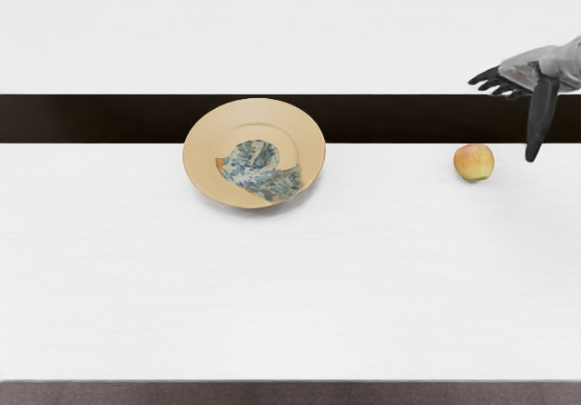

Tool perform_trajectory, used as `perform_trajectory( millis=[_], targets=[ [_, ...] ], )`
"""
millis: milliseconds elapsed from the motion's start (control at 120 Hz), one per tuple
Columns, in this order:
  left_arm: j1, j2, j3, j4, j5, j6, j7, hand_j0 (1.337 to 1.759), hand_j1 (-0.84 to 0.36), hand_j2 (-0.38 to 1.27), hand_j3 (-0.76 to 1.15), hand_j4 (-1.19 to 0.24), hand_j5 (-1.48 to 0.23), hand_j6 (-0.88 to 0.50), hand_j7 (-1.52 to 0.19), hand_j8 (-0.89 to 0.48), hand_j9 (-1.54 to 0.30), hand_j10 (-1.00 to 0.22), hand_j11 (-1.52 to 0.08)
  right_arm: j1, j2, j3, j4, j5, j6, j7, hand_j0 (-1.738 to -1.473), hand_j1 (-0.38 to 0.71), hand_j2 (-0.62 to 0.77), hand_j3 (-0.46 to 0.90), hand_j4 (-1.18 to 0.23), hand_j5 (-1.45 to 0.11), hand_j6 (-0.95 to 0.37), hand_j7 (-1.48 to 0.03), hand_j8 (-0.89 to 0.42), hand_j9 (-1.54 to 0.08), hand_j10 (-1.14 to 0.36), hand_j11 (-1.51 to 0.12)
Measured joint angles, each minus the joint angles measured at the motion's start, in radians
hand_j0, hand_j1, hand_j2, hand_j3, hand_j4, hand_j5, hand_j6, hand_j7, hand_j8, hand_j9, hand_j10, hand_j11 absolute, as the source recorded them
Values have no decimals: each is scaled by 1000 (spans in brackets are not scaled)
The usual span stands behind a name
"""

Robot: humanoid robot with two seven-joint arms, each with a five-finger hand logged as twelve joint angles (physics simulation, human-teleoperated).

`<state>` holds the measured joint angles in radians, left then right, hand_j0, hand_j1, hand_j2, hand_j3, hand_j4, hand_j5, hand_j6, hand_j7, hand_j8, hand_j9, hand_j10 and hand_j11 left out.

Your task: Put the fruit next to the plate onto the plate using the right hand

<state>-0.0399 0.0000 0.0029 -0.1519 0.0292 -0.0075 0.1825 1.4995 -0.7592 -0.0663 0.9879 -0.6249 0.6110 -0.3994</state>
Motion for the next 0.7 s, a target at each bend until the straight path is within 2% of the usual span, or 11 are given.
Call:
perform_trajectory(
  millis=[133, 292, 317, 358, 417, 508, 700],
  targets=[
    [0, 0, 0, 0, 0, 0, 0, 1658, 349, 0, 0, 0, 0, -1, 0, -1, 0, 0, 0, 17, 1, 2, 2, 2, 0, -17, -1658, -349, 0, 0, -4, -1, -5, 0, -4, 0, -3, 0],
    [0, 0, 0, 0, 0, 0, 0, 1658, 349, 0, 0, 0, 0, -1, 0, 0, 0, 0, 0, 68, 6, 45, 36, 6, 0, -153, -1658, -349, 0, 0, -4, -1, -5, 0, -4, 0, -3, 0],
    [0, 0, 0, 0, 0, 0, 0, 1658, 349, 0, 0, 0, 0, -1, 0, -1, 0, 0, 0, 70, 3, 59, 63, 7, 0, -165, -1658, -349, 0, 0, -4, 0, -5, 0, -4, 0, -3, 0],
    [0, 0, 0, 0, 0, 0, 0, 1658, 349, 0, 0, 0, 0, -1, 0, -1, 0, 0, 0, 72, -15, 76, 151, 6, 0, -180, -1658, -349, 0, 0, -4, 0, -5, 0, -4, 0, -3, 0],
    [0, 0, 0, 0, 0, 0, 0, 1658, 349, 0, 0, 0, 0, -1, 0, 0, 0, 0, 0, 62, -22, 91, 248, 3, 0, -194, -1658, -349, 0, 0, -4, 0, -5, 0, -4, 0, -3, 0],
    [0, 0, 0, 0, 0, 0, 0, 1658, 349, 0, 0, 0, 0, -1, 0, -1, 0, 0, 0, 19, -19, 102, 337, -54, -50, -204, -1658, -349, 0, 0, -3, 0, -5, 0, -4, 0, -3, 0],
    [0, 0, 0, 0, 0, 0, 0, 1658, 349, 0, 0, 0, 0, -1, 0, -1, 0, 0, 0, -105, -16, 102, 399, -234, -290, -210, -1658, -349, 0, 0, -4, -1, -6, 0, -4, 0, -3, 0]
  ],
)
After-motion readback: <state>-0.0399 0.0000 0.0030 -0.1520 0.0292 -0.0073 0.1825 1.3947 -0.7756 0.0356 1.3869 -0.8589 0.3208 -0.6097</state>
